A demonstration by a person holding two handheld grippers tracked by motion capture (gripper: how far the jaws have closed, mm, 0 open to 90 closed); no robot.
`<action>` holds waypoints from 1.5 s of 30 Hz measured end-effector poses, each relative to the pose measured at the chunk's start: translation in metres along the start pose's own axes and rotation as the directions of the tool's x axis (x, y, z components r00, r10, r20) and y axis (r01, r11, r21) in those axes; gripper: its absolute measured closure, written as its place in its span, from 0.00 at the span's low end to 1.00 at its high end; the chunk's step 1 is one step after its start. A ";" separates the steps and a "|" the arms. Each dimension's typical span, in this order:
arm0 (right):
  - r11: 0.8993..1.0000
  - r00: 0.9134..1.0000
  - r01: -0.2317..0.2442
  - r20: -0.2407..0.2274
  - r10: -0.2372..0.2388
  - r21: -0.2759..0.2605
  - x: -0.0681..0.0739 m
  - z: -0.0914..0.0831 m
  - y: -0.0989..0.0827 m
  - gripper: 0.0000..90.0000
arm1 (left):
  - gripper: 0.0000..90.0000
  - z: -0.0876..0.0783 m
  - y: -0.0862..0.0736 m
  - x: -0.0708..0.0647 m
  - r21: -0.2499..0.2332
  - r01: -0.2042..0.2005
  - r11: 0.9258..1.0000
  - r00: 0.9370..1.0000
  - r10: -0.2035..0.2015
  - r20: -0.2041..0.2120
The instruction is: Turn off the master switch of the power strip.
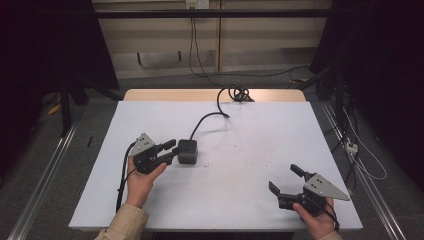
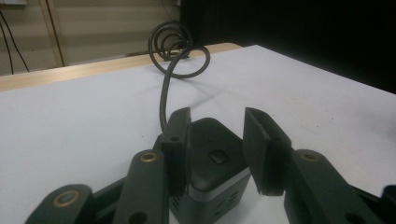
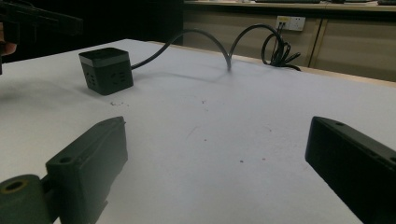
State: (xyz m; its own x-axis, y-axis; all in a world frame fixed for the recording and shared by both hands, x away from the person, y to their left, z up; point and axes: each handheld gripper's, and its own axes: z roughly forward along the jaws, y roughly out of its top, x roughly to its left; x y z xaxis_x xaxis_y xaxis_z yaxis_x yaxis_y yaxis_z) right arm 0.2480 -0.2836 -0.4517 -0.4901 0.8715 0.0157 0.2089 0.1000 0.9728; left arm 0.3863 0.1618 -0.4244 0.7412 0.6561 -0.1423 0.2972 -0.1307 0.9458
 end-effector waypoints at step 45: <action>1.000 1.000 -0.002 0.001 0.002 -0.010 -0.001 -0.001 0.001 0.06 | 0.86 0.013 0.008 -0.002 0.025 -0.028 0.999 1.000 0.028 0.010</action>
State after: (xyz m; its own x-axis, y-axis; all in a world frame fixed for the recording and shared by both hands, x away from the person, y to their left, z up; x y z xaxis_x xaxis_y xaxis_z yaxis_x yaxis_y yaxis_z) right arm 0.2477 -0.2847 -0.4508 -0.4888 0.8722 0.0169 0.2009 0.0937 0.9751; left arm 0.3951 0.1503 -0.4203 0.7551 0.6448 -0.1185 0.2909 -0.1675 0.9420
